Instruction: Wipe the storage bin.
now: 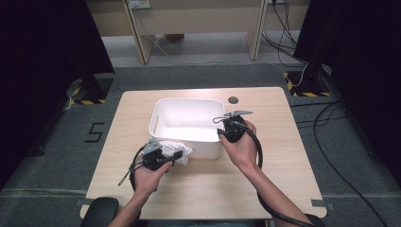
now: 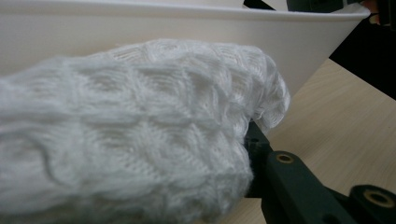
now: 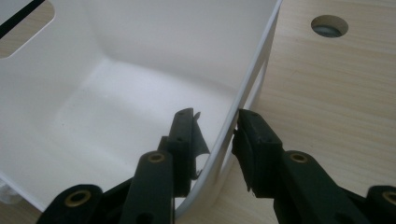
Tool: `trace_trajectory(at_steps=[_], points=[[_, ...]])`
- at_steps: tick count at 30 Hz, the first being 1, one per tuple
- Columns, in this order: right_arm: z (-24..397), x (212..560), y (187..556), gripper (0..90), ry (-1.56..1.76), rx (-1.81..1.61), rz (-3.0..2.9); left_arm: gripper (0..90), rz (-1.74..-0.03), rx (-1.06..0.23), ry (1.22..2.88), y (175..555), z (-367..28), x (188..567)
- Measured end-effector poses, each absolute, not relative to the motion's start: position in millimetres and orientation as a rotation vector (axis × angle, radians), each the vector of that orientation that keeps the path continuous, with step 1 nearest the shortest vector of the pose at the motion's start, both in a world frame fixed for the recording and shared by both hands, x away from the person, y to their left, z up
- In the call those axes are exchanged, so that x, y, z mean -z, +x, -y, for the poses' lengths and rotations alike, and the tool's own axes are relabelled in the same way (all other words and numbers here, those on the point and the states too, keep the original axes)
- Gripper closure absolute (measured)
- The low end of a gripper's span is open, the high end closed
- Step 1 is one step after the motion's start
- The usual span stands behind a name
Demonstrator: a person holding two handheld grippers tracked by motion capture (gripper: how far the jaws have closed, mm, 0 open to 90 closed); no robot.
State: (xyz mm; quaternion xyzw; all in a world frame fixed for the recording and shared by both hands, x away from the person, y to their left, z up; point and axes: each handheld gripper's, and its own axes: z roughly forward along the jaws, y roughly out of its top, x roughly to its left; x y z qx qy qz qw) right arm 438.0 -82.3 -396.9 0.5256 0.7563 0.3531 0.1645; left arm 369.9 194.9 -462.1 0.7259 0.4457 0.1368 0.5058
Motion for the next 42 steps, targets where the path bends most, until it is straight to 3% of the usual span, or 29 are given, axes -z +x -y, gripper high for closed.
trace_trajectory(at_steps=[42], points=[[82.5,397.2,438.5,67.0,1.505,-1.018,-2.152,75.3,-1.113,-0.328,1.832,379.0,-186.8,497.7]])
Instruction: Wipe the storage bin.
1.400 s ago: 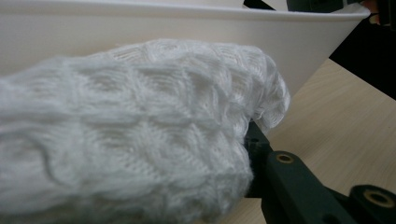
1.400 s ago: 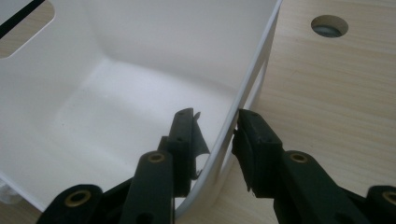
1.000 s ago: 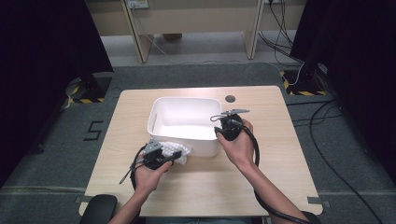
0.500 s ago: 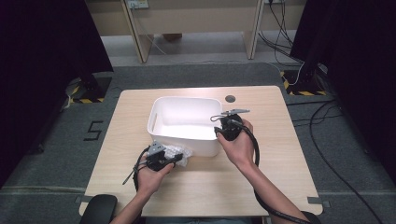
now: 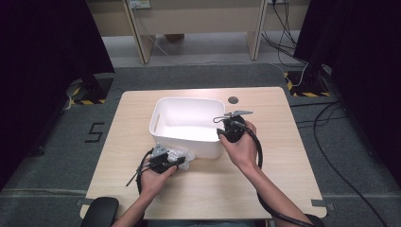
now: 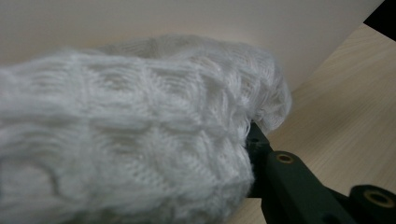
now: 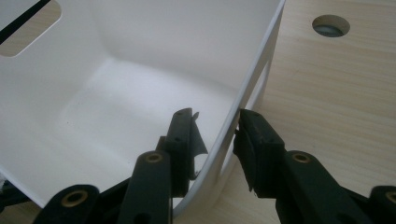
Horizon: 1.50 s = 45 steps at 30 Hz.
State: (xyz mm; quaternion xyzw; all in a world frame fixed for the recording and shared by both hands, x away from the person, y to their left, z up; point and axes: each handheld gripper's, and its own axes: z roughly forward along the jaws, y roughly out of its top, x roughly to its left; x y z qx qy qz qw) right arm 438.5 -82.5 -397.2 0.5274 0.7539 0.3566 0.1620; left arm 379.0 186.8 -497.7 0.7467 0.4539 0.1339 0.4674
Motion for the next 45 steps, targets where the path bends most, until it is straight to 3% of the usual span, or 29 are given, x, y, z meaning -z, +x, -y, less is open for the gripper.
trace_trajectory(at_steps=[30,45], points=[[82.7,397.3,438.0,66.8,1.509,-1.02,-2.149,75.3,-1.066,-0.299,1.85,379.3,-167.4,491.1],[83.4,397.5,439.2,66.9,1.513,-1.027,-2.15,75.3,-1.025,-0.331,1.809,374.4,-166.7,463.6]])
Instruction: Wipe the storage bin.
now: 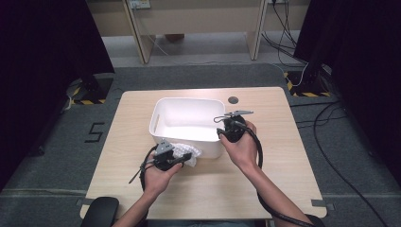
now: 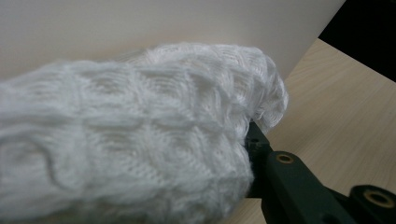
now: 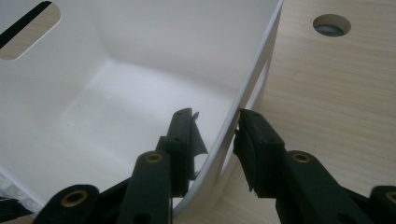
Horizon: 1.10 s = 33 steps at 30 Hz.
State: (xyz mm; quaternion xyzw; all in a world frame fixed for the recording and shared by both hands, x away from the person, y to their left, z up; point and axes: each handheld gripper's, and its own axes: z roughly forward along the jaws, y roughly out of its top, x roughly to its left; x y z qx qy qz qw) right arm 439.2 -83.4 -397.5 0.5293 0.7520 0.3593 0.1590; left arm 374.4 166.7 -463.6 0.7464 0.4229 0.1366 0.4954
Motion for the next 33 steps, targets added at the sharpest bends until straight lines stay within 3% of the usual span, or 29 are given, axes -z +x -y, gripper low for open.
trace_trajectory(at_steps=[33], points=[[83.7,397.6,440.0,66.9,1.527,-1.034,-2.147,75.2,-0.991,-0.339,1.799,373.7,-163.6,446.7]])
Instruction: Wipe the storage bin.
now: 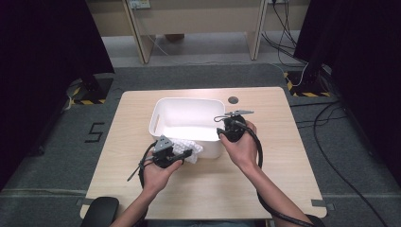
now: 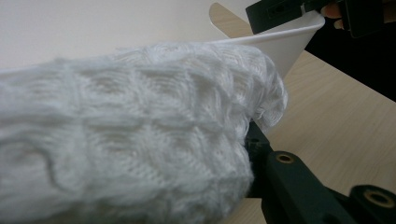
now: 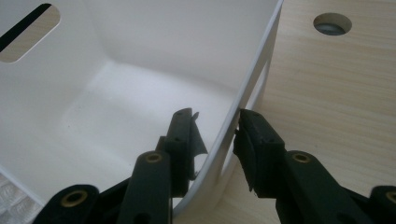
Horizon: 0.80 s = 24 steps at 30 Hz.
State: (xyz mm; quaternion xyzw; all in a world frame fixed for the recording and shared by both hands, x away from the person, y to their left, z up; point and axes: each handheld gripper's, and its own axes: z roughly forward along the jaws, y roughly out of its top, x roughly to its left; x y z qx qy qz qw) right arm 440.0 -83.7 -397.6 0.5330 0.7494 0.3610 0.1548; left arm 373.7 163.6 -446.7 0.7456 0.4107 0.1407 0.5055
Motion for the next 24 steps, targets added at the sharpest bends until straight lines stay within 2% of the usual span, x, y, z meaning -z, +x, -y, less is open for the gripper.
trace_trajectory(at_steps=[24], points=[[83.8,397.6,439.6,66.9,1.522,-1.03,-2.147,75.3,-0.963,-0.335,1.817,374.7,-148.4,448.0]])
